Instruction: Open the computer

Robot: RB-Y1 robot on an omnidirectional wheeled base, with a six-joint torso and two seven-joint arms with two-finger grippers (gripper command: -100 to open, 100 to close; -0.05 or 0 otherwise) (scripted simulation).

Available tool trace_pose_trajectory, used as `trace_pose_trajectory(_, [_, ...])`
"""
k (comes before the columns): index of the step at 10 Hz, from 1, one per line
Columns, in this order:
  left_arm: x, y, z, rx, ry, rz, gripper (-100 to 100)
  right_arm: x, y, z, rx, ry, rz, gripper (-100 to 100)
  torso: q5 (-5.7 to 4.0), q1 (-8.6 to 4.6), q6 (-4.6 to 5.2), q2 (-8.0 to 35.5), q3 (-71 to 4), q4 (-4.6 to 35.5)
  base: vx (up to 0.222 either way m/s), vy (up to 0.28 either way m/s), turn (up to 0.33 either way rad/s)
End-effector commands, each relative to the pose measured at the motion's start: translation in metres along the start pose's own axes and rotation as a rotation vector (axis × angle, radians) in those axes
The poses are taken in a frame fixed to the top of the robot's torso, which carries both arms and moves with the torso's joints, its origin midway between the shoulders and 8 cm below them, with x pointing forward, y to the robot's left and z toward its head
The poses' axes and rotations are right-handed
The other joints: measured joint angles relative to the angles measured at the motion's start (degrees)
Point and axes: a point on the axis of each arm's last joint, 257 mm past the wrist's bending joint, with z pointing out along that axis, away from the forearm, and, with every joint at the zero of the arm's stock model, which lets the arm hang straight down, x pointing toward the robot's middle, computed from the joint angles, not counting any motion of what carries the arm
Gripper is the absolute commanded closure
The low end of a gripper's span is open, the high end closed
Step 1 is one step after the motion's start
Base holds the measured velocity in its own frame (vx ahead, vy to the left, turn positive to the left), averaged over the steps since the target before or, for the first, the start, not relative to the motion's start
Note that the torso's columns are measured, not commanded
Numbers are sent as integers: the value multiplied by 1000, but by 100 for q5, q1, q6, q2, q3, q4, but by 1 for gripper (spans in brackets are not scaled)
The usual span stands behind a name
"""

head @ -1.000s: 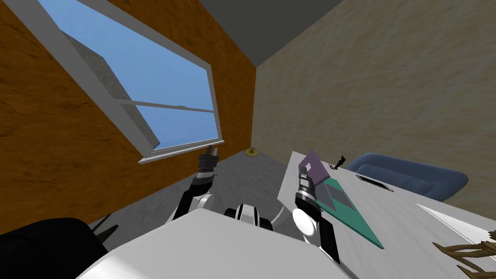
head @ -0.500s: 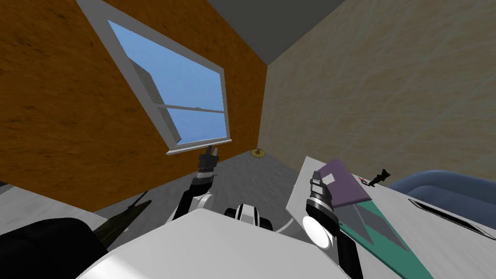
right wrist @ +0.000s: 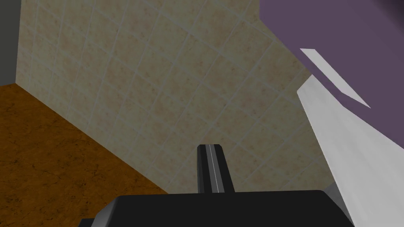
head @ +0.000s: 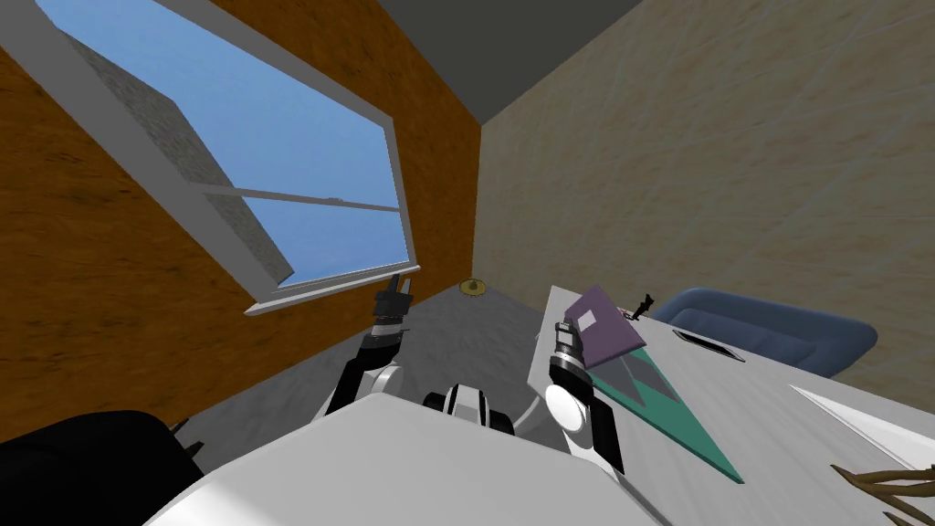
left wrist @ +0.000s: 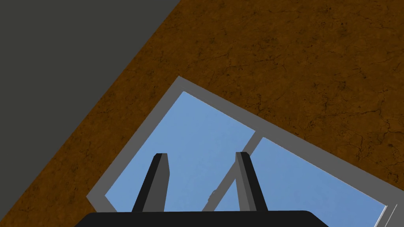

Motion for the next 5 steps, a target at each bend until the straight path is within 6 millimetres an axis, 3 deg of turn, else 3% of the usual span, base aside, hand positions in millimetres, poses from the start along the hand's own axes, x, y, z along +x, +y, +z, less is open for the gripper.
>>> trace_pose_trajectory(1, [0, 0, 0, 0, 0, 0, 0, -31, -13, 4, 27, -55, 38, 100, -5, -17, -2, 11, 7, 3, 39, 43, -142])
trace_pose_trajectory(2, [0, 0, 0, 0, 0, 0, 0, -42, -24, 3, 43, -73, 57, 100, -6, -15, -2, 7, 6, 3, 39, 40, -129])
trace_pose_trajectory(5, [0, 0, 0, 0, 0, 0, 0, -45, -25, 2, 45, -79, 60, 100, -5, -15, 0, 13, 9, 4, 9, 20, -82])
